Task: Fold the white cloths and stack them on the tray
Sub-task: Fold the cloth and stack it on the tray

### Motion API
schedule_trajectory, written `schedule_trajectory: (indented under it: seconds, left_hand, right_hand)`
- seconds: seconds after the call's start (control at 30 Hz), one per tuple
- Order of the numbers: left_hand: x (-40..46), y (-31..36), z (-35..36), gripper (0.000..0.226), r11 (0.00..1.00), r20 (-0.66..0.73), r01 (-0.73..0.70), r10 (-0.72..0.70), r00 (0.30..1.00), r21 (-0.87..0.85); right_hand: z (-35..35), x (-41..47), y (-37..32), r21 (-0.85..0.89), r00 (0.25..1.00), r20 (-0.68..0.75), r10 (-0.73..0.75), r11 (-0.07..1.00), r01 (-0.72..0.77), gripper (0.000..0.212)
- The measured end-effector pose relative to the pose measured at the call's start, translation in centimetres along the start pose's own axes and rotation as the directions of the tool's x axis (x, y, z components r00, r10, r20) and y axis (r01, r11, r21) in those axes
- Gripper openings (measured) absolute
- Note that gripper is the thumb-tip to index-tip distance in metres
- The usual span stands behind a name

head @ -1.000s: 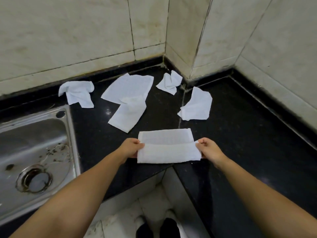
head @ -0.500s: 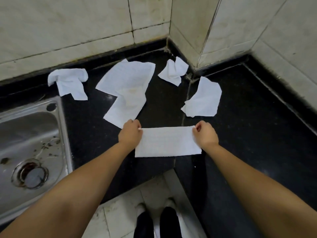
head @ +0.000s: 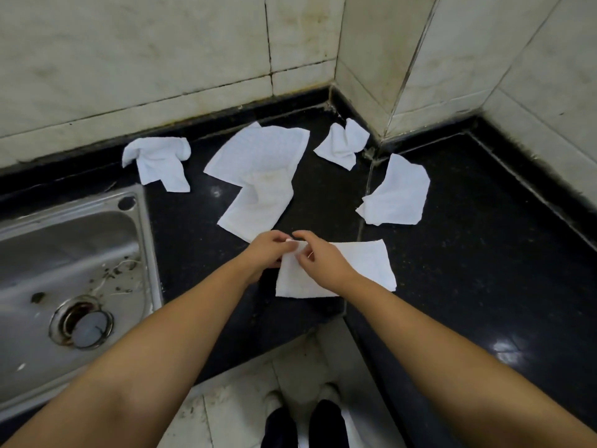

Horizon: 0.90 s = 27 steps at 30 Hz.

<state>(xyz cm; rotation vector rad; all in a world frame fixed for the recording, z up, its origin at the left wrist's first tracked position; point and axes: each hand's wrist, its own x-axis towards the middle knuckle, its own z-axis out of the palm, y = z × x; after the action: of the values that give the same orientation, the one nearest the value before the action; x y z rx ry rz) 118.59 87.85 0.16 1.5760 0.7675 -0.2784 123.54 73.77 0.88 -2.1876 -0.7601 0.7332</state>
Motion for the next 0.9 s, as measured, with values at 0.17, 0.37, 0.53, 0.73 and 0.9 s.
schedule_trajectory:
  seconds: [0.17,0.37,0.53,0.73,0.9]
  left_hand:
    - [-1.2,-0.4,0.4,0.024,0.974,0.051,0.018,-0.006,0.999,-0.228]
    - [-2.5,-1.9,1.2,0.012,0.982,0.000,-0.091,0.092,0.996,0.167]
    - [-3.9,-2.2,2.4,0.011,0.918,-0.132,-0.191,0.249,0.960,0.346]
    - [-5.1,0.5,7.5,0.009,0.763,-0.071,-0.403,0.502,0.862,0.505]
    - [-4.2,1.1,13.4,0.027,0.677,0.046,-0.446,0.522,0.852,0.586]
  right_hand:
    - [-1.4,1.1,0.1,-0.080,0.998,-0.041,0.052,0.995,-0.055,0.018]
    - [-3.2,1.2,1.0,0.079,0.987,-0.069,0.142,0.988,-0.136,0.010]
    - [-5.5,1.3,1.2,0.330,0.957,0.031,0.288,0.901,-0.282,0.023]
    - [-9.6,1.6,2.3,0.366,0.899,0.159,0.408,0.821,-0.437,0.033]
    - [-11.8,2.1,5.6,0.013,0.933,0.021,0.361,0.933,-0.361,0.022]
